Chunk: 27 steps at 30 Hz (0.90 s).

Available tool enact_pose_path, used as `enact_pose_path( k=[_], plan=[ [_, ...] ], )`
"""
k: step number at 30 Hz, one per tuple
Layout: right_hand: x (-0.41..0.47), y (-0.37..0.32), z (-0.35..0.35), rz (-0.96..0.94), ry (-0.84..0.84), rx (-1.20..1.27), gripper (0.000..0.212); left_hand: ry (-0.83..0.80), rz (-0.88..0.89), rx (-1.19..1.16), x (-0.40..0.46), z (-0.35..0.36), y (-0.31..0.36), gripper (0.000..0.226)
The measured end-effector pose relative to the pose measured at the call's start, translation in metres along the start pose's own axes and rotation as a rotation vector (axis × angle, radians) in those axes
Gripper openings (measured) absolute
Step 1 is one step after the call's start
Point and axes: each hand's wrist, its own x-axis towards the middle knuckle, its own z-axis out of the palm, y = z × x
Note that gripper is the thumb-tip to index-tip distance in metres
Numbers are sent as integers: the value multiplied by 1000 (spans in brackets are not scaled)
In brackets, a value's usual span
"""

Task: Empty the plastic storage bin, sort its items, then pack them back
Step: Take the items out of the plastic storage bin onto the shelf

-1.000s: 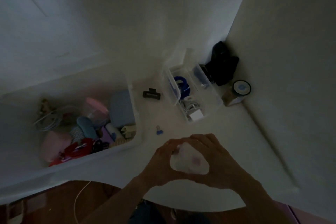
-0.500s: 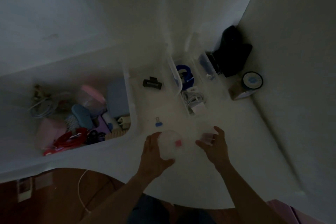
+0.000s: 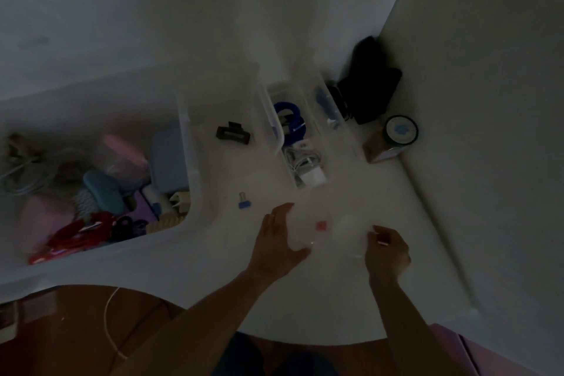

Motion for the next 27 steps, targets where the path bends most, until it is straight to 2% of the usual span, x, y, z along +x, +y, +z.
enact_pose_path(
  k=[3, 6, 9, 14, 17, 19, 21, 23, 25, 27],
  plan=[
    [-3, -2, 8, 37, -127, 82, 15, 16, 70, -38, 2, 3, 4, 97],
    [-12, -6, 23, 67, -268, 154, 12, -16, 37, -16, 7, 9, 8, 99],
    [-21, -13, 32, 149, -360, 286, 35, -35, -10, 7, 15, 19, 10, 102],
    [-31, -32, 33, 155, -377, 404, 33, -38, -107, 18, 23, 24, 4, 99],
    [-32, -34, 37, 136, -387, 345, 32, -35, -121, 1, 23, 16, 7, 98],
    [-38, -34, 34, 79, -328, 234, 35, -28, -143, -15, 15, 1, 11, 96],
    [-55, -43, 22, -39, -230, 149, 32, 42, -114, -66, 1, -24, 14, 81],
    [-91, -72, 13, -170, -216, 135, 19, 132, -72, -138, -18, -66, 19, 56],
    [-134, -108, 9, -314, -271, 135, 8, 231, -21, -167, -37, -120, 24, 36],
    [-177, -149, 14, -432, -373, 166, 8, 314, 5, -177, -54, -173, 25, 24]
  ],
)
